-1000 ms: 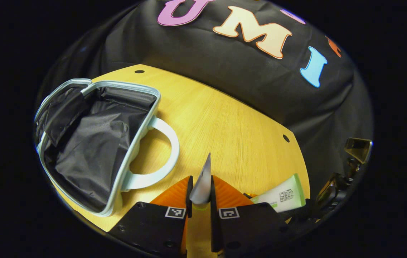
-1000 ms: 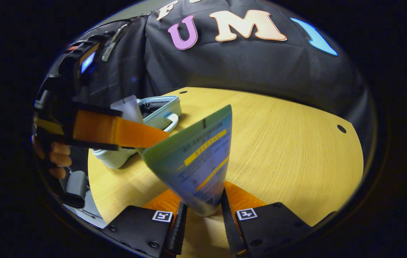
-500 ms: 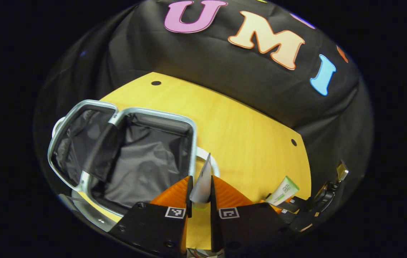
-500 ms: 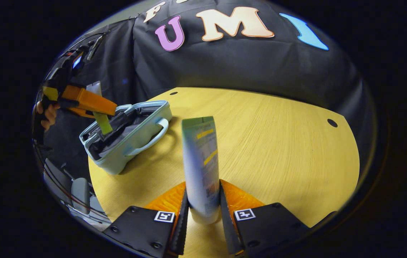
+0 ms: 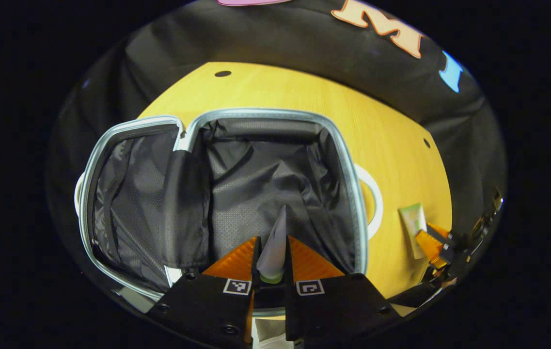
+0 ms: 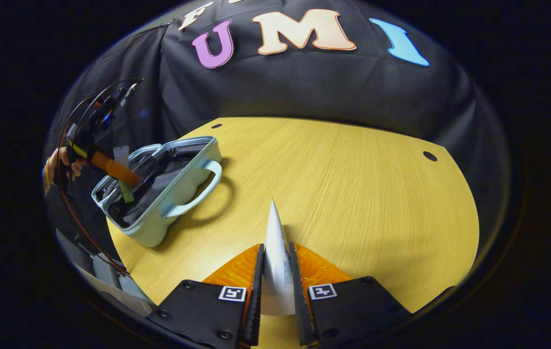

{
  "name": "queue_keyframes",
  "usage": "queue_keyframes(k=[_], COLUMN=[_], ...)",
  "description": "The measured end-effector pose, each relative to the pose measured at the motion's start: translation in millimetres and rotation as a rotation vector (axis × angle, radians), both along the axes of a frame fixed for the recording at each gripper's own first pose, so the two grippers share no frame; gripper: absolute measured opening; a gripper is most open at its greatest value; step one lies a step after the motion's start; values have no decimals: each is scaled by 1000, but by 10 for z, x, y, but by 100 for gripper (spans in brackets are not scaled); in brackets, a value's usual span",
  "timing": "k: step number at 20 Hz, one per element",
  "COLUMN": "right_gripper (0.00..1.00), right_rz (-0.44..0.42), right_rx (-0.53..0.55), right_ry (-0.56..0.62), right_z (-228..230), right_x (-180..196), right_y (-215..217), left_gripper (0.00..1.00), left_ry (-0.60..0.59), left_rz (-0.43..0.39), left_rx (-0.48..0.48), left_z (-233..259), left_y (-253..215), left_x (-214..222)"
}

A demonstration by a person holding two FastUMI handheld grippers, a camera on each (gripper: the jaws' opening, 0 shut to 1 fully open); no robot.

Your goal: First open the suitcase, pack the skin care products into it, and then close the suitcase.

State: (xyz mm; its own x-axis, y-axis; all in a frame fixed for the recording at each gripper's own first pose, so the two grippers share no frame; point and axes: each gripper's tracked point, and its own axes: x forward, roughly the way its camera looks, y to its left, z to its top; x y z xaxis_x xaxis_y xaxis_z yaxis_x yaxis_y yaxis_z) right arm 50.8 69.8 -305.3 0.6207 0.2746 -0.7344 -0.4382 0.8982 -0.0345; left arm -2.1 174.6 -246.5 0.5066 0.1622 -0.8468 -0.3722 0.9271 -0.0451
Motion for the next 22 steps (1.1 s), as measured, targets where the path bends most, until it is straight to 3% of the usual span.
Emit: queue_keyframes(k=[2, 5, 8, 9, 10, 11, 16, 17, 18, 21, 22], right_gripper=[22, 26, 22, 26, 22, 26, 22, 26, 26, 22, 26], right_rz=[-55, -119, -140, -140, -141, -138, -72, -52, -31, 12, 19], right_rx=[-10, 2, 16, 26, 41, 63, 160, 170, 175, 178, 181], right_ry=[5, 5, -20, -21, -10, 3, 3, 7, 13, 59, 76], right_z=[-14, 30, 199, 264, 314, 379, 665, 668, 649, 461, 363], right_x=[-97, -216, -285, -300, -327, -356, -363, -366, -390, -459, -492], right_y=[79, 260, 543, 653, 779, 925, 1743, 1894, 2036, 2383, 2480], left_gripper=[17, 19, 21, 22, 22, 26, 62, 62, 72, 83, 85], left_ry=[63, 123, 154, 154, 156, 155, 54, 24, -9, -106, -132], left_rz=[-45, -63, -70, -75, -83, -83, -111, -126, -133, -110, -99], left_rx=[-5, -32, -61, -59, -54, -50, -87, -78, -74, -71, -58], left_z=[-166, -345, -430, -431, -418, -407, 35, 166, 302, 708, 806], left_y=[89, 194, 240, 268, 299, 333, 232, 250, 276, 504, 628], left_x=[-51, -102, -124, -127, -136, -144, -216, -233, -244, -305, -339])
